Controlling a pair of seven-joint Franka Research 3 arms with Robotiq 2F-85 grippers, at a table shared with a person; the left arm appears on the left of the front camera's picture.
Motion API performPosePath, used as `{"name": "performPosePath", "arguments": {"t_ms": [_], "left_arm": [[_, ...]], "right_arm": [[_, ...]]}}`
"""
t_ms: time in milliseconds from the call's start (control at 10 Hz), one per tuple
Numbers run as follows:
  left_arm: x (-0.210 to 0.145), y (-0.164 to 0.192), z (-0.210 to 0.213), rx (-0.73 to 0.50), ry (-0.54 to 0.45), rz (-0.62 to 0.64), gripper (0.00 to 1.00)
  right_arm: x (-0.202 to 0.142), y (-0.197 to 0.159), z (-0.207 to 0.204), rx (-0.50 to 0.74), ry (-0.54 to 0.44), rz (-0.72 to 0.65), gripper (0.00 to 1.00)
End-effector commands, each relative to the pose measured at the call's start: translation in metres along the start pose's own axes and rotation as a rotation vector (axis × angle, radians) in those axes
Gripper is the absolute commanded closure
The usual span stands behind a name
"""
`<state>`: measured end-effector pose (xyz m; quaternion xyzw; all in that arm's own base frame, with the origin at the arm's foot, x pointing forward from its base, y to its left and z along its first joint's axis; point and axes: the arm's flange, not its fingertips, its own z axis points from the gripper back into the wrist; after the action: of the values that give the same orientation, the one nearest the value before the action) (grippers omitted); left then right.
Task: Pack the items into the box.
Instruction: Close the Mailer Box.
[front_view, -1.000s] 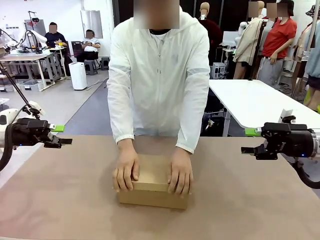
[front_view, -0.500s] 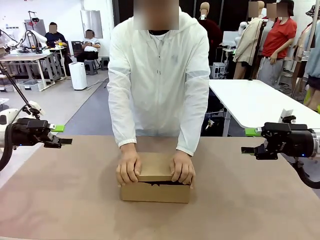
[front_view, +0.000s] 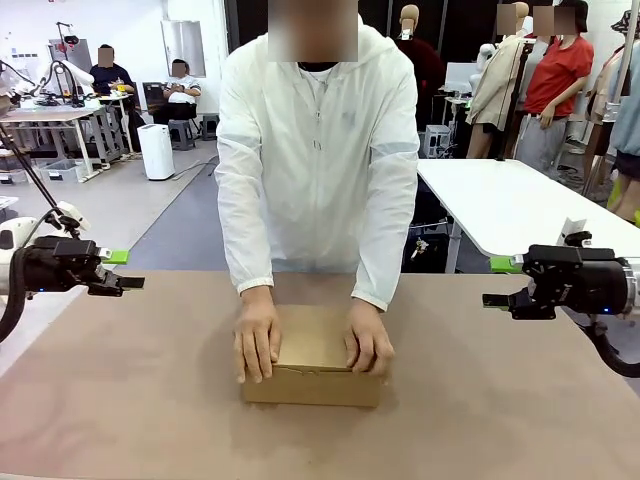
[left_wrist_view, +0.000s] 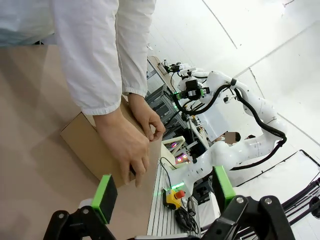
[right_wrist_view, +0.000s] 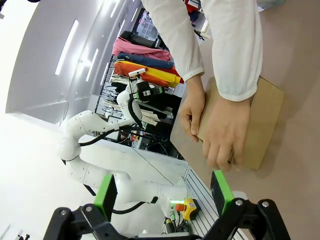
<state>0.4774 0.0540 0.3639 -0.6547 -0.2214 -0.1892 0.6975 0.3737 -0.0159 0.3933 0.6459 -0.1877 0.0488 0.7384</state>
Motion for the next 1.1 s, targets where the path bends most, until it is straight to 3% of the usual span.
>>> {"name": "performPosePath", "arguments": {"t_ms": [0, 1000], "left_arm": [[0.0005, -0.003, 0.0, -0.011, -0.004, -0.015, 0.0], [0.0005, -0.003, 0.0, -0.011, -0.004, -0.015, 0.0]], "right_arm": [[0.0007, 0.0009, 0.0003, 0.003, -0.008, 0.016, 0.0], [0.0007, 0.0009, 0.0003, 0.003, -0.008, 0.016, 0.0]]}}
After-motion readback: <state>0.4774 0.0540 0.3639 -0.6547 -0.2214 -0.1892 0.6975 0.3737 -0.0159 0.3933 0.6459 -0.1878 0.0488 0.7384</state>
